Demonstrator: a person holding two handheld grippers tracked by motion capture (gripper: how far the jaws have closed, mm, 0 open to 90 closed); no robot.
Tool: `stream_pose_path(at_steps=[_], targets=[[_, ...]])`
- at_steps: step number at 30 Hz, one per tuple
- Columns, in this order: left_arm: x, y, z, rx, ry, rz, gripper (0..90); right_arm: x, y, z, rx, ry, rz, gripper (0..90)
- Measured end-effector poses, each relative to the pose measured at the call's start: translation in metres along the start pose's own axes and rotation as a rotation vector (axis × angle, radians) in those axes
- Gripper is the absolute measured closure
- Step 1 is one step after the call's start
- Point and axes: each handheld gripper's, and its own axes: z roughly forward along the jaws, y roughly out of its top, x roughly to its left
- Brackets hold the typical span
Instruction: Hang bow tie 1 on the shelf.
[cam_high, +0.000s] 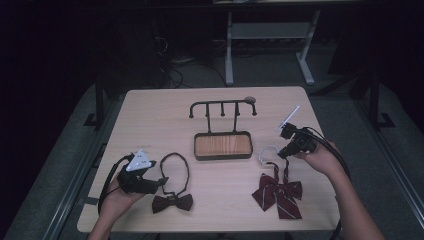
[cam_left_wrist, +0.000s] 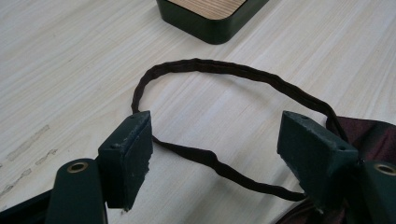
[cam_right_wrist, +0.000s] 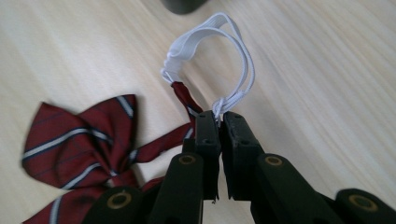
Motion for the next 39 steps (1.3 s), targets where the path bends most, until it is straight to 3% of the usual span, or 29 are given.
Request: stream_pose_path(at_steps=[18, 24, 39], targets=[[0.0, -0.001, 0.0, 0.001, 0.0, -0.007, 27.1, 0.018, 0.008, -0.028, -0.012, 0.063, -0.115, 85.2], [0.001, -0.001, 0.0, 0.001, 0.0, -0.006, 27.1, 0.022, 0.011, -0.039, -0.024, 0.055, -0.147, 85.2], [0.002, -0.001, -0.001, -0.005, 0.011, -0.006, 27.1, 0.023, 0.016, -0.058, -0.066, 0.08, -0.156, 85.7]])
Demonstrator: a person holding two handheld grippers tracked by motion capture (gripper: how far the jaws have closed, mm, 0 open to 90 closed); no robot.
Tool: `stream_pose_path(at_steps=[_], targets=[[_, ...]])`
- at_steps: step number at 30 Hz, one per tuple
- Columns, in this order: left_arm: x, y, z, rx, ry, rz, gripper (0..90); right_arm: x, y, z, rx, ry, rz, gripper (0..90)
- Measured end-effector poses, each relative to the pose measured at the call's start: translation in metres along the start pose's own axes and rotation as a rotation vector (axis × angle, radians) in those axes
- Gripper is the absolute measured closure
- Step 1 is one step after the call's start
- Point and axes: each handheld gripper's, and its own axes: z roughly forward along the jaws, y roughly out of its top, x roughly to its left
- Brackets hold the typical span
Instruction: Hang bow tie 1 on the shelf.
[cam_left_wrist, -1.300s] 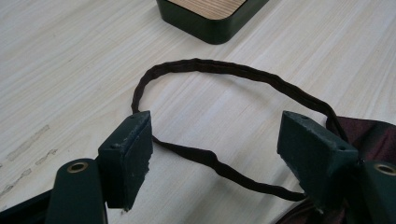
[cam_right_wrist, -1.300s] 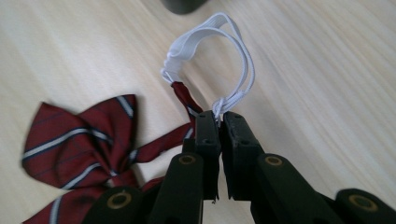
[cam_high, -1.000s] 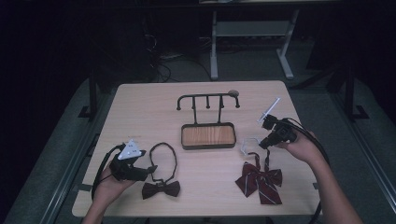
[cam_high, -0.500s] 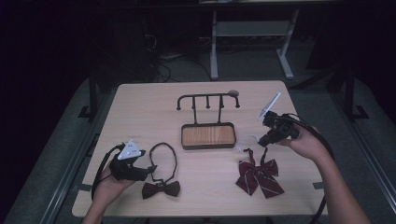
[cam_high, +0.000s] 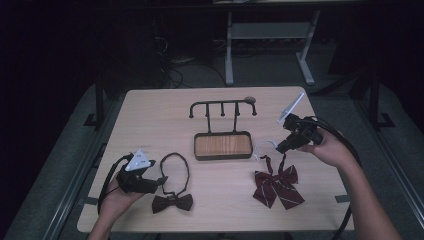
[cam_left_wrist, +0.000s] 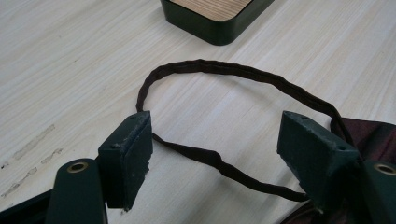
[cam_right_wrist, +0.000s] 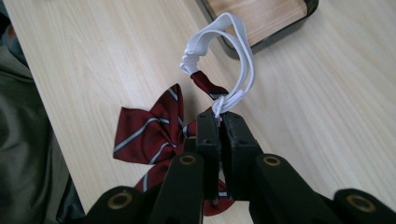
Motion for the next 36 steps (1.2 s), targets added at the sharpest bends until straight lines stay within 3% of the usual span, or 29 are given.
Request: stream_pose_path(at_steps=[13, 36], targets=[[0.002, 0.001, -0.001, -0.015, -0.003, 0.0, 27.1, 0.004, 0.007, -0.019, -0.035, 0.008, -0.009, 85.6], [0.002, 0.002, -0.002, -0.02, 0.005, 0.004, 27.1, 0.015, 0.034, -0.042, -0.03, -0.015, -0.066, 85.8]])
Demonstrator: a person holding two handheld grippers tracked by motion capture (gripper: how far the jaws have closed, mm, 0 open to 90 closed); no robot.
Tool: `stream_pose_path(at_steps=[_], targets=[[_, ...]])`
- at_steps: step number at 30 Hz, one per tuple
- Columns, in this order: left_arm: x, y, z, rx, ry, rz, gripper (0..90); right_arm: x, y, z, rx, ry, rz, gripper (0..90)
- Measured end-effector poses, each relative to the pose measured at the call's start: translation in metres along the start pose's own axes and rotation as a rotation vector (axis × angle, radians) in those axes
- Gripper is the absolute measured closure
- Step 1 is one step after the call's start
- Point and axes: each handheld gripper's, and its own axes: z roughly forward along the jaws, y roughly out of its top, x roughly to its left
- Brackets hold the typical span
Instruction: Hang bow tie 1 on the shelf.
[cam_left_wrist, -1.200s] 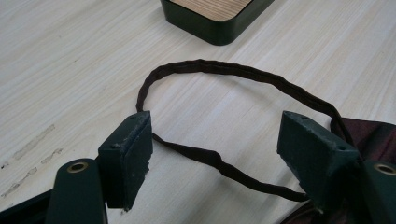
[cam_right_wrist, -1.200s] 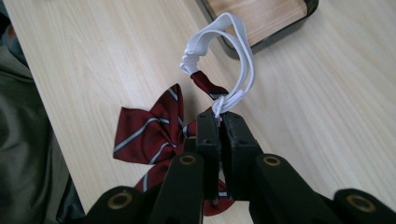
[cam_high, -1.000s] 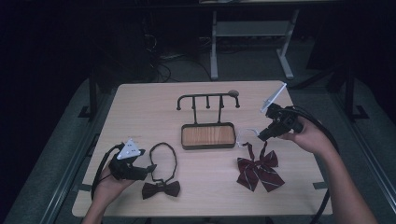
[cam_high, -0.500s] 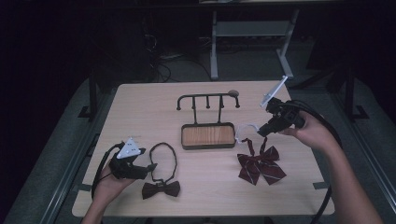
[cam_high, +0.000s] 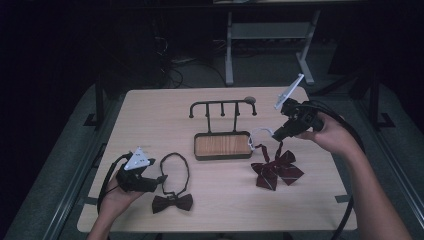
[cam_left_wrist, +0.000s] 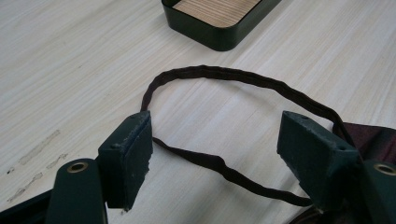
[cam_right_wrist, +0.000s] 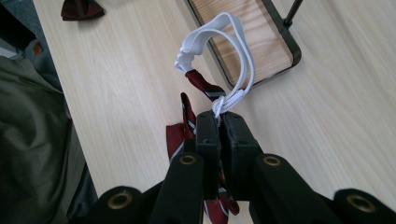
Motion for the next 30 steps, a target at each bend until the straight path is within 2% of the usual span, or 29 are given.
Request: stream_pose_path(at_steps=[9, 16, 30], targets=[[-0.003, 0.0, -0.001, 0.002, 0.011, 0.004, 27.1, 0.0, 0.005, -0.003, -0.012, -0.001, -0.003, 85.9], [-0.003, -0.001, -0.001, 0.007, 0.007, 0.001, 27.1, -0.002, 0.013, -0.011, -0.018, -0.02, 0.0, 86.0], [-0.002, -0.002, 0.0, 0.006, 0.001, -0.01, 27.1, -0.015, 0.029, -0.012, -0.011, -0.03, 0.025, 86.0]])
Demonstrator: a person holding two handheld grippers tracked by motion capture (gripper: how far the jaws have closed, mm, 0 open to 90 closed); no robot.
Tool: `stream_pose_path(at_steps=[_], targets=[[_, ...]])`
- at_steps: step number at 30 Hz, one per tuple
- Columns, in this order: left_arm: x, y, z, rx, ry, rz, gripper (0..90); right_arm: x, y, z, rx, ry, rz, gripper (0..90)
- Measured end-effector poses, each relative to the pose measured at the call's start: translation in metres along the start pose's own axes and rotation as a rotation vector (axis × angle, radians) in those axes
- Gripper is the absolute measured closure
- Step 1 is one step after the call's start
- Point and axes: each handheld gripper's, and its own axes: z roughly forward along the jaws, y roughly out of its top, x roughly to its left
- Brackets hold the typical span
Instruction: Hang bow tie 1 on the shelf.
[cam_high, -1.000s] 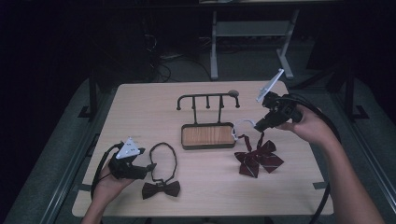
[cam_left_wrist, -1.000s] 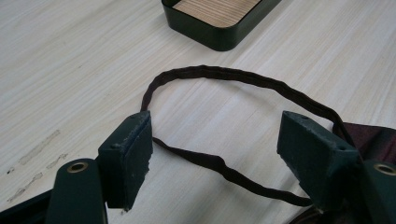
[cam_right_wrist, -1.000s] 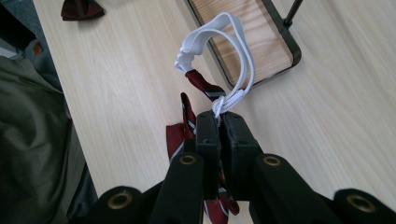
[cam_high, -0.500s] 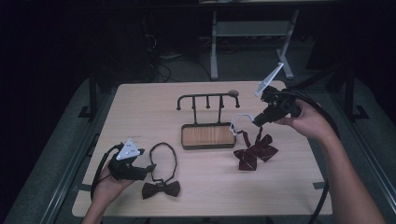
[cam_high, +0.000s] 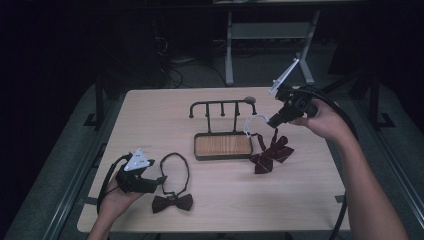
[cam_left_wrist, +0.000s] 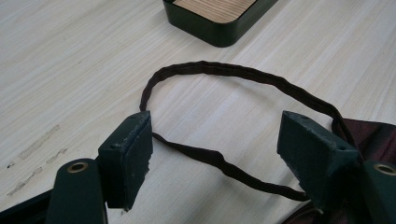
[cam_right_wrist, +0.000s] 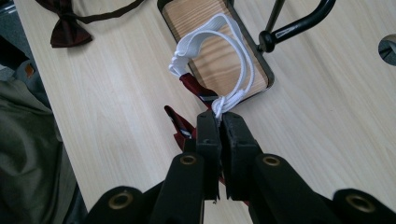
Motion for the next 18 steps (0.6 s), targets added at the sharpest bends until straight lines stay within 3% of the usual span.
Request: stream_pose_path(at_steps=[11, 18], targets=[[0.0, 0.0, 0.0, 0.0, -0.005, -0.001, 27.1, -0.01, 0.009, -0.003, -0.011, -0.016, 0.024, 86.0], [0.0, 0.0, 0.0, -0.003, -0.005, 0.0, 27.1, -0.024, 0.013, -0.001, -0.004, -0.028, 0.065, 86.0]])
